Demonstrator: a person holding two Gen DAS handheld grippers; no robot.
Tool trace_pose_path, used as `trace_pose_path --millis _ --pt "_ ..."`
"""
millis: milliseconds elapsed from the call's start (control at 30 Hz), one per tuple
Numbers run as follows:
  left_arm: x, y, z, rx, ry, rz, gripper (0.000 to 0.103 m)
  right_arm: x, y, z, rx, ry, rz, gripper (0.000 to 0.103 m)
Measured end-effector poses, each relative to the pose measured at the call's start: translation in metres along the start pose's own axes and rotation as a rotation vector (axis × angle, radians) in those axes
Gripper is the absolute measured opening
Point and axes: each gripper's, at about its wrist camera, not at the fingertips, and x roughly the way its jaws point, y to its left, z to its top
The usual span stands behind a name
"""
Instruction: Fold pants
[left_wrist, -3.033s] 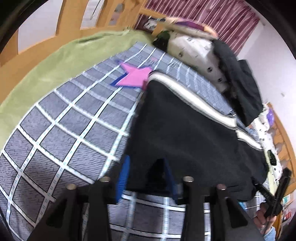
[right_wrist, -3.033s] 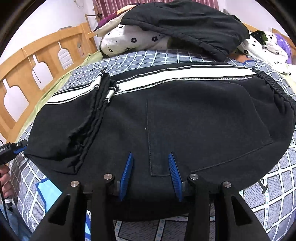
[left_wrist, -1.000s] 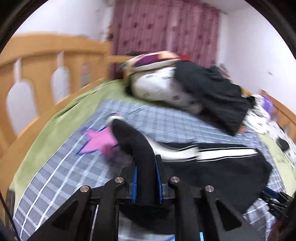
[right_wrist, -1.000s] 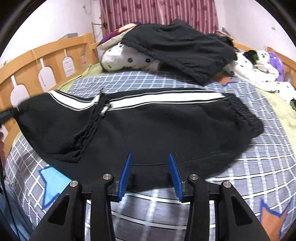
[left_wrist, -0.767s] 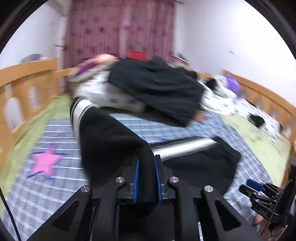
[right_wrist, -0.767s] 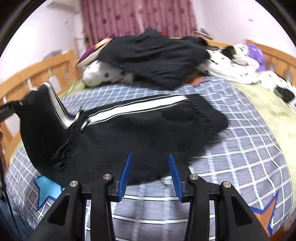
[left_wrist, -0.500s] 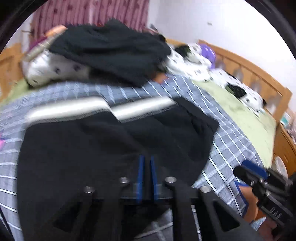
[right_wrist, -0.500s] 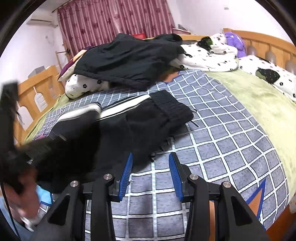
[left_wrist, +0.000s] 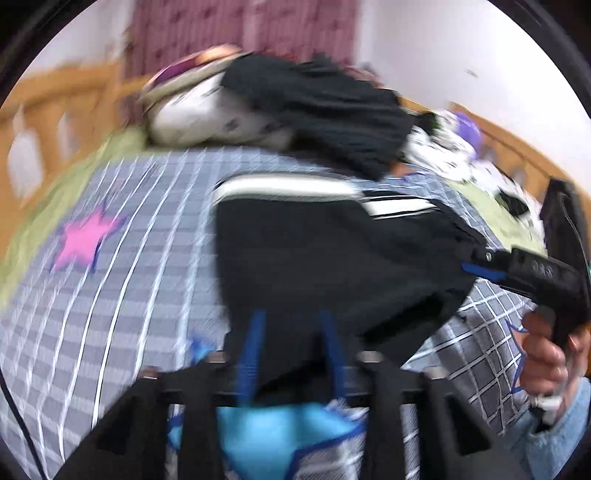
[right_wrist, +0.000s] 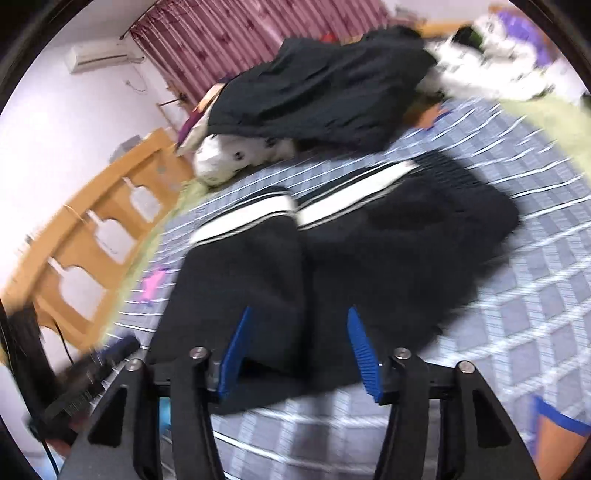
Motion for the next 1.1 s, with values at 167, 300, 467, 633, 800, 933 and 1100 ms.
trace_pose_path --millis 167,300,467,633,800,933,1100 --pt "0.019 0.037 -0.038 -0.159 0.061 -0.038 0.054 0.065 -0.005 0.019 0.042 0.155 0.004 0.055" --pt "0.043 0.031 -0.046 -0.194 0.072 -0.058 0.054 0.105 -0.008 0.013 0.059 0.265 0.082 0.055" --pt "0.062 0.003 -0.047 -0.084 0.061 0.003 0.054 0.11 0.004 0.019 -0.045 0.264 0.072 0.015" --pt "0.056 -0.02 -0.042 -0.001 0.05 0.01 0.048 0.048 0.01 0.051 -0.068 0.026 0.113 0.011" --pt "0.045 -0.043 -0.029 0.037 0.013 -0.063 0.048 -0.024 -0.004 0.075 -0.198 -0.169 -0.015 0.011" --pt "0.058 -0.065 -0.027 0.077 0.04 -0.102 0.05 -0.037 -0.058 0.069 -0.151 -0.193 -0.197 0.011" --pt "0.067 -0.082 -0.038 0.14 0.046 0.006 0.022 -0.004 -0.106 0.047 -0.081 -0.071 -0.309 0.011"
